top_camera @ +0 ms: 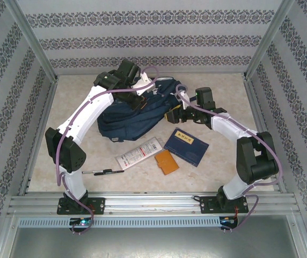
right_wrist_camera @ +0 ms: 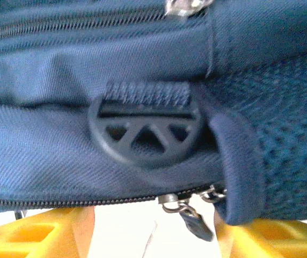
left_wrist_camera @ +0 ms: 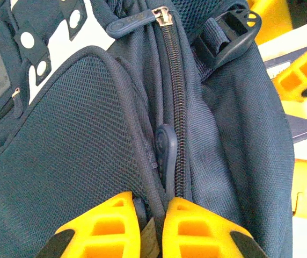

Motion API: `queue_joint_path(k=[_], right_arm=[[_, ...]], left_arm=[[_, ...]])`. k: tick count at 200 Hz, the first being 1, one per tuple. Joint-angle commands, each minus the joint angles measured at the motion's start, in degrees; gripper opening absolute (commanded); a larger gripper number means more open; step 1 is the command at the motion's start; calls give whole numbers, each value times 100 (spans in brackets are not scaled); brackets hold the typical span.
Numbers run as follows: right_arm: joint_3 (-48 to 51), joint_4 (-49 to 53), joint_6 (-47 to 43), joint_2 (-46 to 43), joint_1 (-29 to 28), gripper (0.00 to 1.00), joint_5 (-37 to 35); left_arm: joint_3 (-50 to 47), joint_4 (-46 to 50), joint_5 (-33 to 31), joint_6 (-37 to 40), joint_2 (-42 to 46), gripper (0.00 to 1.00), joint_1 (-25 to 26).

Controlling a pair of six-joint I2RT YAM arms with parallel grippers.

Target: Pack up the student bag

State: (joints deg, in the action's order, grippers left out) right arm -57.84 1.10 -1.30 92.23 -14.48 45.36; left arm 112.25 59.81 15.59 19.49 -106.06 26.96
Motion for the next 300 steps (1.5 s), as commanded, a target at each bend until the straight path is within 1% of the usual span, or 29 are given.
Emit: queue_joint_path(k=[1,9,20,31,39,40,42,45,51,60,76,97,113,122,131,142,148,159,172,181,199,212,227,256,272,282,290,294,300], right_arm=[[488,-994,-247,-170,-35,50,298],[552,-1147,-202,-148,-40,42,228],[570,-1210,-138,-99,-71,35,-38],[635,-1362,-153,-65,-74,25,-59],[698,-1521,-111,-56,-74,14,-48],[698,-1521,-111,-56,-74,14,-48],[704,-1547,-115,-48,-77,9,-15],[704,-1542,-132,-47,-74,5,28],[688,-1495,-187,-54,-77,0,138],[714,-1424,-308,-99,-80,0,233],[855,-1329,-604,-282,-134,0,174],[1033,-1441,-779,-457,-143,0,431],[922,-1121,-998,-486,-177,0,598],[824,-875,-1103,-510,-175,0,449],[833,-944,-784,-538,-84,0,-22],[968,-1271,-165,-573,102,32,-479],[1082,-1520,123,-582,235,41,-568],[1158,-1833,580,-484,415,47,-572],[1007,-1845,948,-179,505,51,-445],[871,-1876,1153,69,533,58,-214],[714,-2248,1469,507,515,61,402],[731,-2643,1563,676,458,61,674],[734,-2964,1412,815,368,62,875],[485,-3002,1191,1095,306,61,1007],[347,-2993,1082,1236,338,59,1083],[265,-2976,1010,1330,349,50,1187],[231,-2967,963,1388,348,37,1252],[222,-2973,949,1401,341,28,1258],[233,-2976,918,1397,342,20,1268]], left_arm=[[61,-430,330,-139,177,0,-81],[29,-461,373,-184,193,0,-85],[-38,-560,471,-254,233,0,-91],[-149,-696,539,-300,294,0,-93],[-232,-772,518,-322,325,0,-90],[-239,-788,512,-322,328,0,-92],[-256,-805,496,-329,335,0,-94],[-283,-832,474,-343,344,0,-88],[-312,-879,411,-381,349,0,-90],[-343,-916,375,-421,357,0,-92],[-385,-996,192,-559,345,0,-92],[-499,-1156,-96,-710,323,0,-91],[-545,-1209,-240,-748,322,0,-96],[-571,-1250,-276,-726,341,0,-107],[-572,-1253,-247,-699,363,0,-122],[-572,-1263,-157,-680,413,0,-147],[-572,-1255,-76,-662,441,0,-171],[-570,-1223,69,-633,476,0,-181],[-589,-1174,273,-607,504,0,-181],[-607,-1145,391,-597,510,0,-180],[-607,-1104,549,-611,525,0,-180],[-608,-1101,580,-590,550,0,-177],[-569,-1065,630,-561,560,0,-187],[-493,-968,758,-486,556,0,-193],[-485,-934,777,-468,562,0,-210],[-477,-917,794,-472,561,0,-209],[-476,-916,806,-472,571,0,-222],[-476,-918,797,-472,569,0,-222],[-476,-916,794,-472,573,0,-224]])
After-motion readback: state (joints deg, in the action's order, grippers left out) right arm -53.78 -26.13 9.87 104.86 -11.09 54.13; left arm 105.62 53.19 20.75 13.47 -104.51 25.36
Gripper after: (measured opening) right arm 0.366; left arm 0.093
